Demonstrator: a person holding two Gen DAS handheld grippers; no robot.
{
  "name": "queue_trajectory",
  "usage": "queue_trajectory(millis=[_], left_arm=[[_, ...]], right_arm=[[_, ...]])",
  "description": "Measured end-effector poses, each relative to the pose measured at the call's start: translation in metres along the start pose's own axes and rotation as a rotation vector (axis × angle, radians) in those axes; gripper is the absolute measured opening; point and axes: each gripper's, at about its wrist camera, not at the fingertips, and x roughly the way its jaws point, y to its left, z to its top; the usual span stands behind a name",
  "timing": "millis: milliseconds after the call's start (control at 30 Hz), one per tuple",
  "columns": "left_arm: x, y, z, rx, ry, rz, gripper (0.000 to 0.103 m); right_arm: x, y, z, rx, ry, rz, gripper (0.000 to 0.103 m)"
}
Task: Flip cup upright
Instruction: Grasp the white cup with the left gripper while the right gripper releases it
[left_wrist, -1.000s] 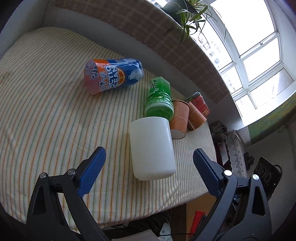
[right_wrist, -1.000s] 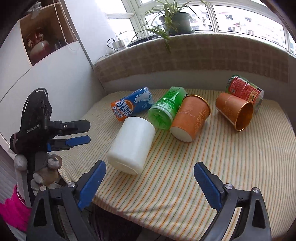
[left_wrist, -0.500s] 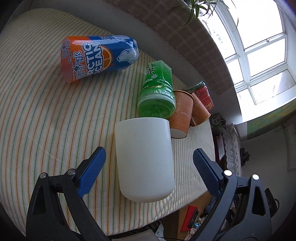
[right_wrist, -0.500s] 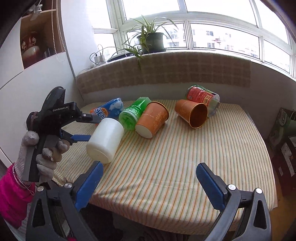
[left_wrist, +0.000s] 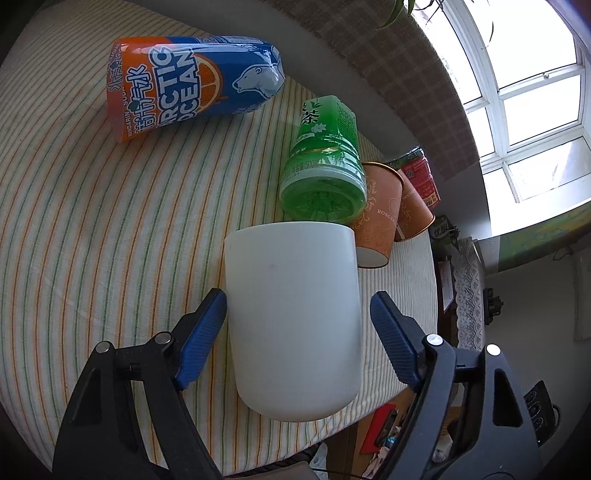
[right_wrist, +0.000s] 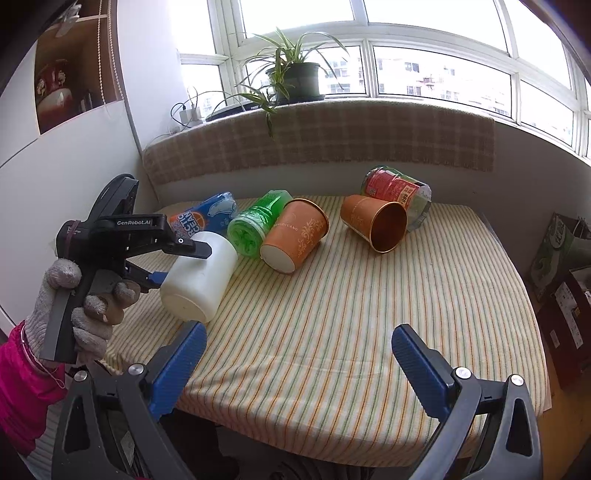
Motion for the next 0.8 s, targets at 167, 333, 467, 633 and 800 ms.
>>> queue_trajectory(millis=[167,333,467,633,800], left_arm=[[-0.002,-0.008,-0.004,0.034,-0.02,0.023,0.075],[-0.007,-0.023,-0.012,0.116,-0.057,0.07,0.074],[-0.013,-0.033,-0.02,0.181,-0.102,0.111,0.073],[-0.02,-0.047,-0.03,0.252,-0.158,0.154,0.07],[-0.027,-0.061,-0.04,0.344,-0.216,0.207,0.057]], right_arm=[[-0.002,0.006,0.0,-0.031,-0.008,-0.025,0.102],[-0.002,0.01,0.0,-0.034,-0.017,-0.027,0.102],[-0.002,0.01,0.0,-0.025,-0.021,-0.026,0.102],[-0.002,0.005,0.001,-0.015,-0.024,-0.041,0.102],[-0.003,0.0,0.001,0.003,-0.028,-0.047,0.102]])
